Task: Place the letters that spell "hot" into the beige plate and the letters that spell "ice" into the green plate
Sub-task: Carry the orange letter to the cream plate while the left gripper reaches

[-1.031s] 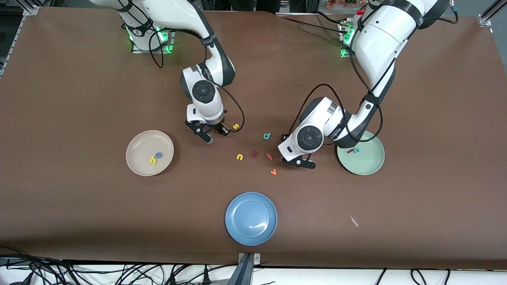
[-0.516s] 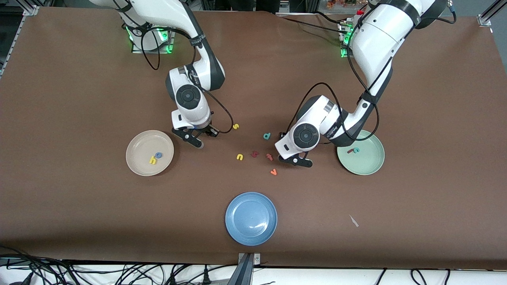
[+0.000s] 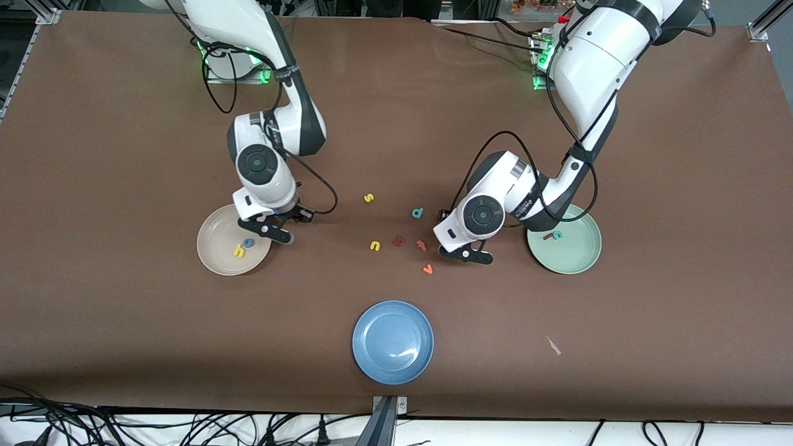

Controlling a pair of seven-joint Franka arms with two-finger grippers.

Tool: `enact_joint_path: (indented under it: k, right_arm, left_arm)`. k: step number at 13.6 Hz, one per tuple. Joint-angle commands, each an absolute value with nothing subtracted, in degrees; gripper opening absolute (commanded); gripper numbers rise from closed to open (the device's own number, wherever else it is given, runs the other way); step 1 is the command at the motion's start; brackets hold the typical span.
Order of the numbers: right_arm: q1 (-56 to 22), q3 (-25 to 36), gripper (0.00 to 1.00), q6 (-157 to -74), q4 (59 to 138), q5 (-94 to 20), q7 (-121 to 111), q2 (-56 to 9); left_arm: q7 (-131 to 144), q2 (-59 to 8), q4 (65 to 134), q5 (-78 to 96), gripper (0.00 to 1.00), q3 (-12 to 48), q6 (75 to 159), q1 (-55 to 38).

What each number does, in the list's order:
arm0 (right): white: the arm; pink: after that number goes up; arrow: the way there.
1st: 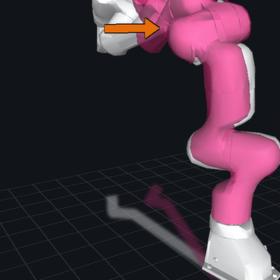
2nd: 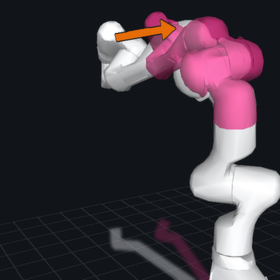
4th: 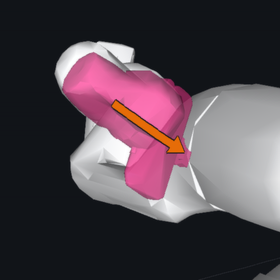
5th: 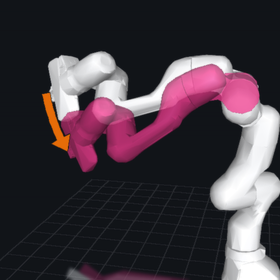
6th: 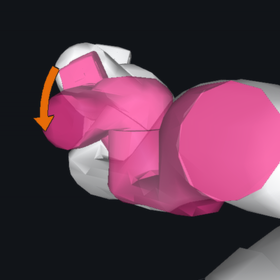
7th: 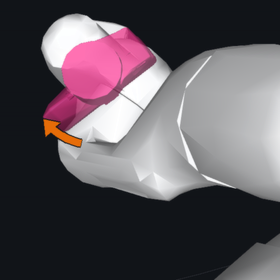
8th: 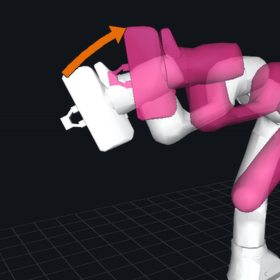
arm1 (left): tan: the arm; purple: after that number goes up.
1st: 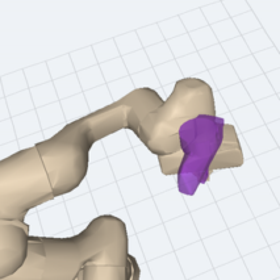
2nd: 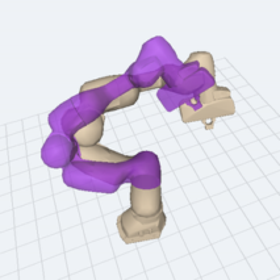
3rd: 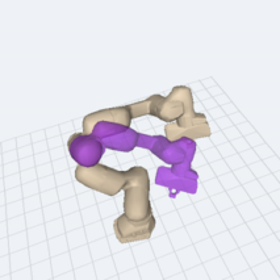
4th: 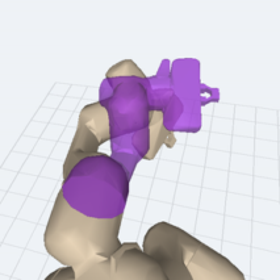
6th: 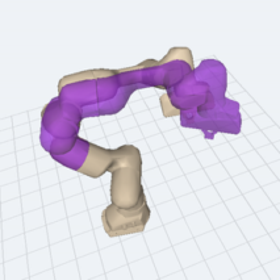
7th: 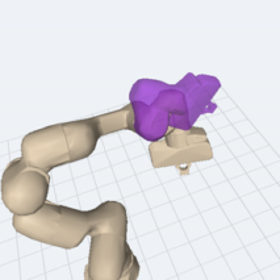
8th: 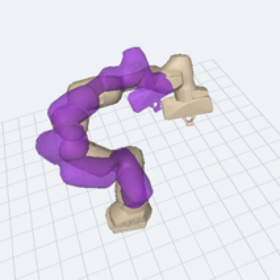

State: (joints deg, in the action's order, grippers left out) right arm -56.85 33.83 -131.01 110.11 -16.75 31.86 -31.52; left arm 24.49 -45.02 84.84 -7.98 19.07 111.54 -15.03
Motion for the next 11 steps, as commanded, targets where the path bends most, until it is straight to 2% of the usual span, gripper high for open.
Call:
enact_joint_path:
  k: [1, 4, 9, 10, 11]
  right_arm:
    - [-56.9, 37.3, 0.02, -129.8, 110.8, -15.9, 23.6, -30.4]
    - [-55.9, 40.7, 0.02, -129.9, 110.8, -16.1, 14.3, -31.6]
    - [-49.0, 40.9, 0.02, -132.1, 110.5, -16.3, 2.5, -33.6]
    - [-48.1, 40.9, 0.03, -132.9, 110.4, -16.5, 1.2, -34.0]
    - [-47.2, 40.9, 0.08, -134.1, 110.5, -16.7, 0.7, -34.5]
  left_arm:
    - [24.3, -44.7, 84.2, -6.3, 1.00, 18.6, 111.4, -15.2]
    - [23.8, -45.4, 82.7, -6.3, 1.00, 18.8, 111.5, -16.3]
    - [23.6, -47.8, 81.4, -6.4, 1.00, 18.8, 115.2, -19.0]
    - [23.6, -48.8, 81.4, -6.5, 0.99, 18.8, 117.5, -19.2]
    - [23.4, -49.6, 81.4, -6.7, 0.97, 18.8, 119.2, -19.3]
